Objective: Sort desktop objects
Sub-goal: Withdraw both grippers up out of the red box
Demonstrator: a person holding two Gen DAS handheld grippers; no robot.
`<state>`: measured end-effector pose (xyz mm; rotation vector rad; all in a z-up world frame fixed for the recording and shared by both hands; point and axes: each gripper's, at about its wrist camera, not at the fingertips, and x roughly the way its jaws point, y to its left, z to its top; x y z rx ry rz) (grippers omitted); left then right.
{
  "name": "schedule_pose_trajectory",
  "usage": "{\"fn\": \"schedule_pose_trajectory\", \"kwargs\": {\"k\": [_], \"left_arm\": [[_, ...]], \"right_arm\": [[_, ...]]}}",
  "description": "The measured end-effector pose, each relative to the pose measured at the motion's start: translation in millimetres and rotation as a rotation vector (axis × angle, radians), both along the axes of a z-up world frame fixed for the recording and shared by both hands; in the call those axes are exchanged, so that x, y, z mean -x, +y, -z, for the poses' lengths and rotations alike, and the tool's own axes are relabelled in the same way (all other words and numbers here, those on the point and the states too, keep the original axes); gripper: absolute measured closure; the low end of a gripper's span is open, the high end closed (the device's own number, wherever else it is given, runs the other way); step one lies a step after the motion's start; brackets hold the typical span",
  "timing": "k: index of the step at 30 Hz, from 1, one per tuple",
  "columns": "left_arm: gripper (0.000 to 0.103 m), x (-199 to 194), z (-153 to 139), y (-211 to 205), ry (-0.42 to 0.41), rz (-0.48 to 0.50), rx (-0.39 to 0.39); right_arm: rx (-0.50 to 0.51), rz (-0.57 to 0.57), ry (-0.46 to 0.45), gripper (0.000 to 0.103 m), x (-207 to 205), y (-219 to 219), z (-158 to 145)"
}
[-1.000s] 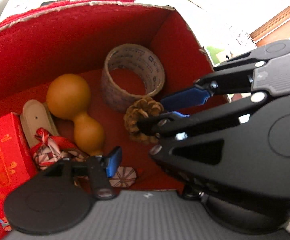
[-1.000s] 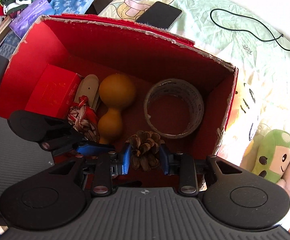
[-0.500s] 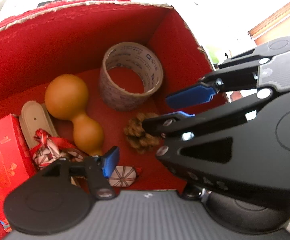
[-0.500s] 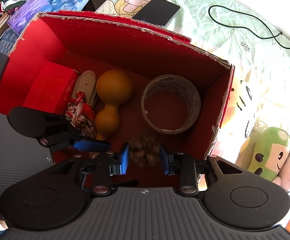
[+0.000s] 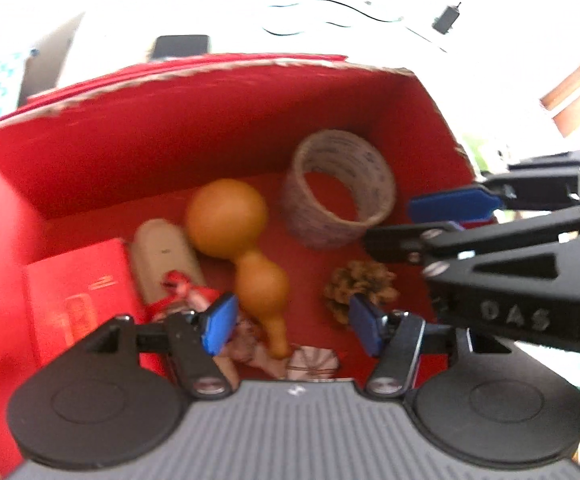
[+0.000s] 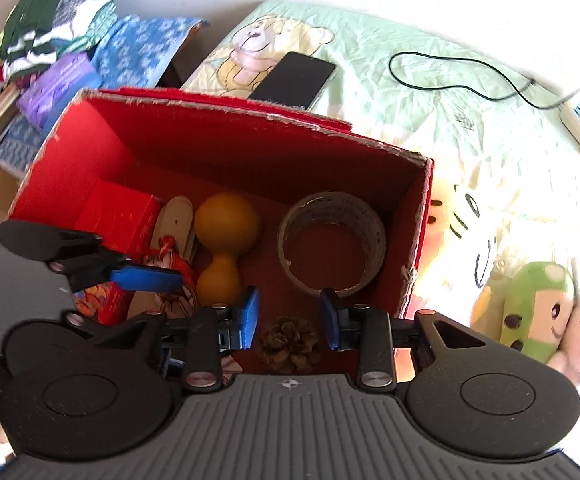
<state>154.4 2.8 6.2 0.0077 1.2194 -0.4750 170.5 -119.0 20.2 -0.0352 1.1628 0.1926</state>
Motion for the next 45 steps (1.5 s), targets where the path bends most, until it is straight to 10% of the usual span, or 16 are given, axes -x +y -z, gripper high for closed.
{"fn": "schedule_pose_trajectory", "kwargs": {"k": [20,45], "left_arm": [[0.026,21.5,-22.4,32.6,-0.196,-0.267,-0.337],[0.005,46.3,-47.8,41.1,-0.252,-0.312,-0.375]], "right_arm": [[-0.061,0.209,-0.090,0.047,27.0,7.7,5.6],[-0.083,0.385,-0.097,0.032,49.9,1.6,-0.5]]}}
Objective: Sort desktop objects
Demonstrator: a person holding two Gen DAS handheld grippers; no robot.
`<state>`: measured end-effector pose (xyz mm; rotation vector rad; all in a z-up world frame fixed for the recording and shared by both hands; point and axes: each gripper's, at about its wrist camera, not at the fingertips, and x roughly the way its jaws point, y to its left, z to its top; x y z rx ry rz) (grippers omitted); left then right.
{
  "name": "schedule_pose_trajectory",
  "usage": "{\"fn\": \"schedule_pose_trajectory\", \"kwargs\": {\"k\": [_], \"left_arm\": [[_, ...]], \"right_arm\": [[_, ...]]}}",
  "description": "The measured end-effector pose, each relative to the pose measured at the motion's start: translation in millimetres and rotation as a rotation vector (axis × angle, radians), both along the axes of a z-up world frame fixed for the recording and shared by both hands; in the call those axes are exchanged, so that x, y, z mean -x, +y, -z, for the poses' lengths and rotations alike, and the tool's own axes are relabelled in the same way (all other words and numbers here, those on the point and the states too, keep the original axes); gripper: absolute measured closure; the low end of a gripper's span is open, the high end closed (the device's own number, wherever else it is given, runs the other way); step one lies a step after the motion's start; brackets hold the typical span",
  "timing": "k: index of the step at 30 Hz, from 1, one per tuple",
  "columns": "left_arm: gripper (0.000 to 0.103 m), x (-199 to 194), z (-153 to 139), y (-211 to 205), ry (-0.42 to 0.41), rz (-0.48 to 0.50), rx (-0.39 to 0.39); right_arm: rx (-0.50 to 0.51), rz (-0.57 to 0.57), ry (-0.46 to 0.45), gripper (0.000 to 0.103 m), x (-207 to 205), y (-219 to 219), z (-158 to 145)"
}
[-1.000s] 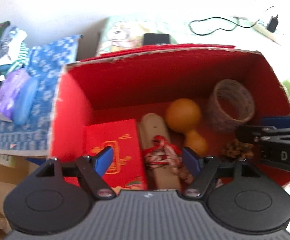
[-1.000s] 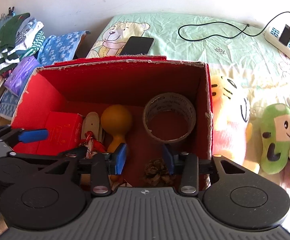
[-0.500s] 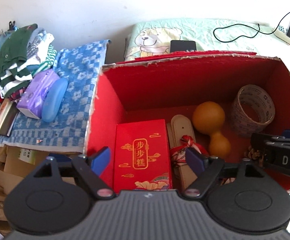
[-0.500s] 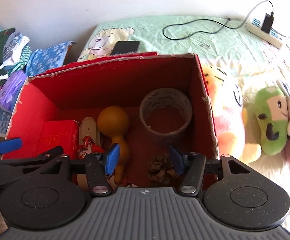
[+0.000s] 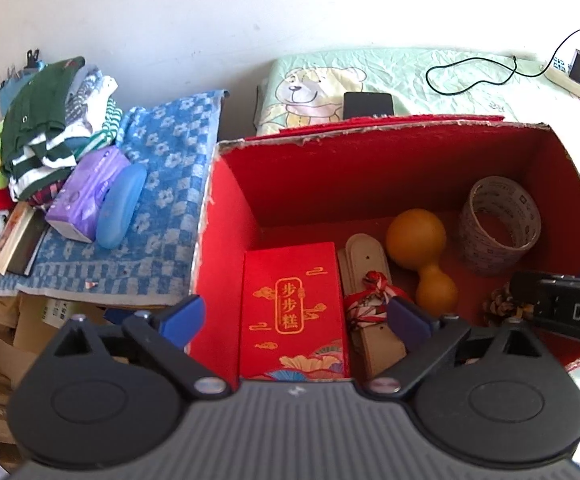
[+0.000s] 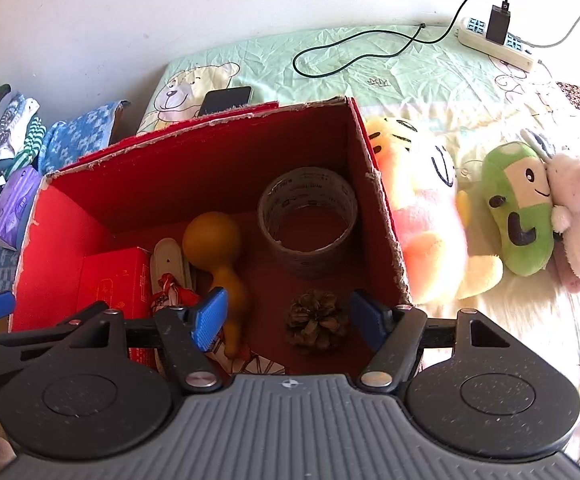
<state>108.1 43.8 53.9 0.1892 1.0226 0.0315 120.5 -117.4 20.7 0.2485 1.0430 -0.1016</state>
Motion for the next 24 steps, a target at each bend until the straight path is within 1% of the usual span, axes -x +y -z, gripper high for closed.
{"fn": "schedule_pose_trajectory", "kwargs": {"k": [3,7,10,12,15,20,24], "left_arm": [[0.003,1.2,-2.6,-0.4,-0.009,-0.010,0.000],[0.002,1.9,-3.8,0.7,0.000,-0.032,0.014],[0.002,0.5,-3.9,2.8,-0.004,-0.048,0.011],[0.002,-0.4,-2.9,4.2,0.002,-0.053,0.028],[0.002,-0.2,-1.8,2.9,0.004,-0.052,0.025],[0.001,2.0,-4.3,1.1,-0.019,-0.046,0.030],[0.001,-0.1,-1.5,0.2,-0.014,-0.052,0.035]], "right_arm": [[0.011,-0.031,-0.005,0.032,0.0,2.4,-2.6],[0.030,-0.072,-0.017,0.032,-1.3,5.0,-6.2],[0.017,-0.073,-0.026,0.032,-1.5,3.5,-5.8],[0.012,-0.081,-0.027,0.032,-2.4,3.3,-4.7],[0.038,-0.084,-0.034,0.032,-3.8,3.7,-3.3],[0.029,-0.078,-0.038,0.032,-4.2,0.4,-2.6],[0.049,-0.085,-0.052,0.032,-1.1,1.3,-3.9]]}}
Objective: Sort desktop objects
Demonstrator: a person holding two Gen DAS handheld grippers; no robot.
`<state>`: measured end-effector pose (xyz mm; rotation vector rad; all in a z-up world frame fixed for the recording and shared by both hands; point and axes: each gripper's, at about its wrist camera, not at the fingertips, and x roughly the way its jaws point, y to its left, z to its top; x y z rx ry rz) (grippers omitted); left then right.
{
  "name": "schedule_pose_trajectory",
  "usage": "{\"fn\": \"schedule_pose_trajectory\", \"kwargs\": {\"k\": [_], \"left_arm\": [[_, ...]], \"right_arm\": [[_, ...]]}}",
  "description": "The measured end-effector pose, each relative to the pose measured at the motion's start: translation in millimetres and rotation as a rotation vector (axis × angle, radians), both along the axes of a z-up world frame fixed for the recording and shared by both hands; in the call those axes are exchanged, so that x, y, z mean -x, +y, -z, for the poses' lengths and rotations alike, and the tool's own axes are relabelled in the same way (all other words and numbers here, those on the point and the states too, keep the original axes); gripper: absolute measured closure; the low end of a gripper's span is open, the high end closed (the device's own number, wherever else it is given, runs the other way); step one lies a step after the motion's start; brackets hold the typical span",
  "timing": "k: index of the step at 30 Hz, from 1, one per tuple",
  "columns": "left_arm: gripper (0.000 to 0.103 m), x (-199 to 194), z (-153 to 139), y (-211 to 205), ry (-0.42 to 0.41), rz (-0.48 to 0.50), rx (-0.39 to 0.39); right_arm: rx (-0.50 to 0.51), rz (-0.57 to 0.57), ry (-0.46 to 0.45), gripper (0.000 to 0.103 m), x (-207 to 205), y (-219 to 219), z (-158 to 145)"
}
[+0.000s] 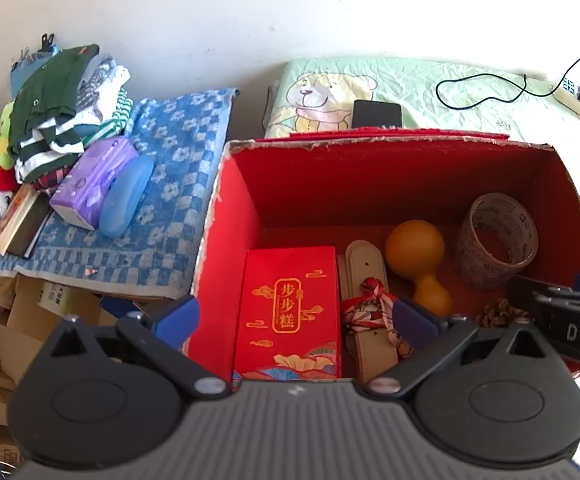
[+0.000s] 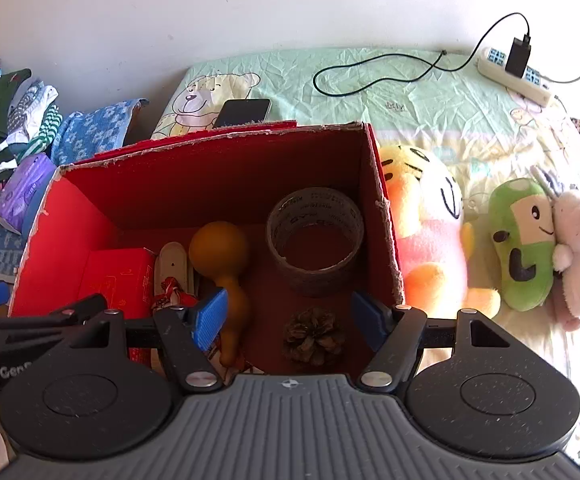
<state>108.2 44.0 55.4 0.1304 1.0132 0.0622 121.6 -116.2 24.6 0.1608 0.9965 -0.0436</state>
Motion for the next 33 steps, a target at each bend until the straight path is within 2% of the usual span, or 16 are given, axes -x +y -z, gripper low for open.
{"fn": "schedule_pose_trajectory", "kwargs": {"k": [8,20,25,33], "left_arm": [[0.001,-1.6,7.3,-3.2,0.021,0.004,0.006],[0.001,-25.4,19.9,-12.7,0.062,0.046,-0.052],[0.001,-42.1,26.5,-8.3,0.102,0.034,-0.009],[0.001,-57.3,33.1,-10.3,0.098,0.051,-0.018]], "right_arm": [[0.000,0.016,-0.002,0.032,2.6,-2.7,2.7],[0.000,0.037,0.005,0.037,-15.6,-6.3,8.9],[-0.035,0.049,0.018,0.043,-26.8,-10.1,10.7],[-0.022,0.048,0.008,0.043,-40.1,-12.2,12.7]]}}
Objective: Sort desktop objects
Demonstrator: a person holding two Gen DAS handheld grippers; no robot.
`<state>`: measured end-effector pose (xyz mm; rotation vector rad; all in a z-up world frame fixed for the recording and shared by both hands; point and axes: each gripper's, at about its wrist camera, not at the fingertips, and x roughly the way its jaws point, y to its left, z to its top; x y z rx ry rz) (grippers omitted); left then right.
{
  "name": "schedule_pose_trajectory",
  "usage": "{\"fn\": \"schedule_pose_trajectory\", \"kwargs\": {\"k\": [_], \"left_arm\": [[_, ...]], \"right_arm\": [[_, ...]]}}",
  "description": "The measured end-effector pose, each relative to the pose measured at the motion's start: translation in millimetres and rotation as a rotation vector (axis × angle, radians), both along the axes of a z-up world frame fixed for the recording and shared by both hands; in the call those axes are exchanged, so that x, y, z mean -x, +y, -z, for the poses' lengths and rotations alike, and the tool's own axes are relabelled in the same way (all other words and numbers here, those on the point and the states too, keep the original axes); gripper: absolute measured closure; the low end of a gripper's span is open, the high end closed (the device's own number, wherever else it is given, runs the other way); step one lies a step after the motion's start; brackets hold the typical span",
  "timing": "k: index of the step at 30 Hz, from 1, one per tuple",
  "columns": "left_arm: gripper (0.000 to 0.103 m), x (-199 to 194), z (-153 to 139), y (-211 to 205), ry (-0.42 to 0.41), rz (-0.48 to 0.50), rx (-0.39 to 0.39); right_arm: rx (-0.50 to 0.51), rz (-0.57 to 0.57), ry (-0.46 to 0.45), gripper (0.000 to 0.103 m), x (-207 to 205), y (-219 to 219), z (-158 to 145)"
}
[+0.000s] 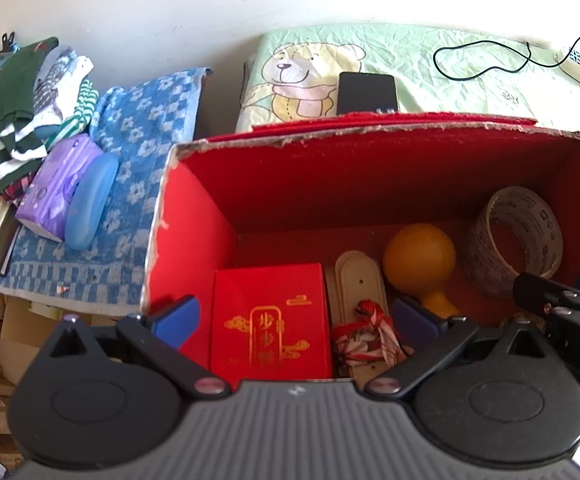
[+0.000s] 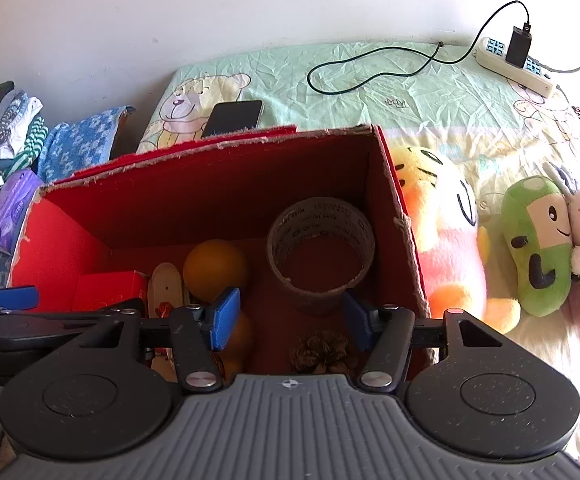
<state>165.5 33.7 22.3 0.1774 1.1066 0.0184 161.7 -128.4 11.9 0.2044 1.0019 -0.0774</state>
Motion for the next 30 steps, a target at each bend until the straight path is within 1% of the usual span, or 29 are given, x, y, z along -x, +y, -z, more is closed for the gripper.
{"fn": "schedule_pose_trajectory", "kwargs": {"k": [2,5,9,16,30], "left_arm": [[0.001,-3.5,2.3,-0.4,0.001,0.005,-0.002],[0.001,-8.0,7.4,1.2,0.020,0.010,0.016],[0.001,-13.1,15.2,2.9,0.042,0.012,0.018],[0.001,-12.5,16.9,1.5,0.035,0.022,0.011],[0.001,-12.0,16.4,1.5,0.029,0.025,0.018]], "right_arm": [[0.012,-0.006,0.003,0.043,-3.6,1.2,1.3],[0.024,-0.015,0.003,0.043,-7.1,2.9,2.5],[0.046,-0.026,0.001,0.043,-9.7,8.0,4.9],[0.073,-0.017,-0.005,0.042,-12.9,8.5,7.8],[0.082,-0.034,-0.003,0.042,-11.2,7.5,6.7]]}}
